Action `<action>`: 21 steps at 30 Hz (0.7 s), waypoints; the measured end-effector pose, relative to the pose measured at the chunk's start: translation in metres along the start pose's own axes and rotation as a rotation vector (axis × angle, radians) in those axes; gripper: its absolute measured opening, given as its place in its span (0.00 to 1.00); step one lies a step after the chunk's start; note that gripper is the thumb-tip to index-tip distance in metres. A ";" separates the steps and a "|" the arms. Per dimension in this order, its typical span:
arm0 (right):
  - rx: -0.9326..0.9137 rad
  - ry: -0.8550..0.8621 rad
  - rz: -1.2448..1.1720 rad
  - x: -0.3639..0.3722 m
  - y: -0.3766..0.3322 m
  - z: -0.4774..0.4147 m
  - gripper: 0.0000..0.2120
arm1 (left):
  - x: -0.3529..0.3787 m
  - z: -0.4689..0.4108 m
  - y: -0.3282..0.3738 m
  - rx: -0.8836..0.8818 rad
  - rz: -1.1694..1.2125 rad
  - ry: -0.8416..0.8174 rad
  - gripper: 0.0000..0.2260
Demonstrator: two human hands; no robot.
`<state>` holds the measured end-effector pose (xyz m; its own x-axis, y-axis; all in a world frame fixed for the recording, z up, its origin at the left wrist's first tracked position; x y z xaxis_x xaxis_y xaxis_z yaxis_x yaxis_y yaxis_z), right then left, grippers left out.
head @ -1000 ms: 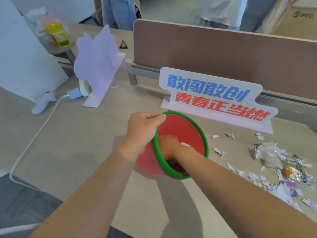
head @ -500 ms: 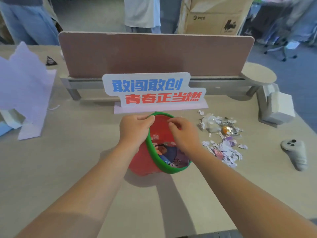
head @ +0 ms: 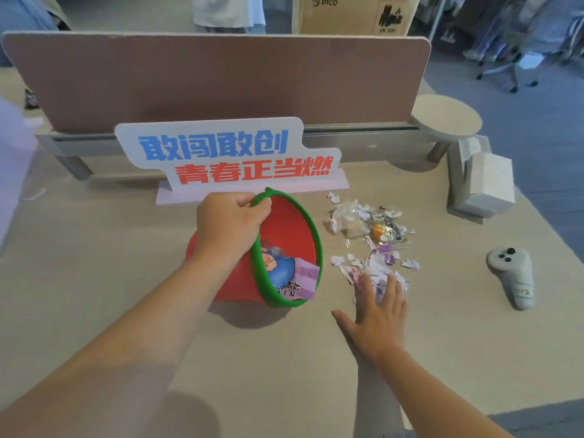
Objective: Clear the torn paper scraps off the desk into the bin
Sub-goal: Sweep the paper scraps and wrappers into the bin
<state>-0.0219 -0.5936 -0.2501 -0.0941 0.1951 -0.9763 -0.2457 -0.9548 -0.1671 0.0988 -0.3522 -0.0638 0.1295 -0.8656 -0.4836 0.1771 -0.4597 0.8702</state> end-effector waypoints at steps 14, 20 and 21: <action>-0.313 0.129 -0.067 -0.003 0.017 -0.107 0.20 | 0.037 -0.003 0.009 -0.079 -0.051 0.142 0.07; -0.445 0.131 -0.101 -0.010 0.015 -0.133 0.10 | 0.037 -0.001 0.003 -0.158 0.004 0.194 0.03; -0.447 0.074 -0.092 -0.012 0.013 -0.138 0.09 | 0.036 0.000 0.002 -0.160 0.007 0.194 0.05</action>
<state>0.1093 -0.6395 -0.2600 -0.0181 0.2821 -0.9592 0.1923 -0.9405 -0.2803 0.1042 -0.3847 -0.0796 0.3130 -0.8073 -0.5002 0.3254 -0.4036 0.8551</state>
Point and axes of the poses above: each hand's wrist, its own z-axis away from the middle knuckle, its own x-axis out of the palm, y = z × x, the point moved 3 cm from there along -z, towards the middle knuckle, and after that the axes turned 8 degrees about -x, right-handed, at the moved point
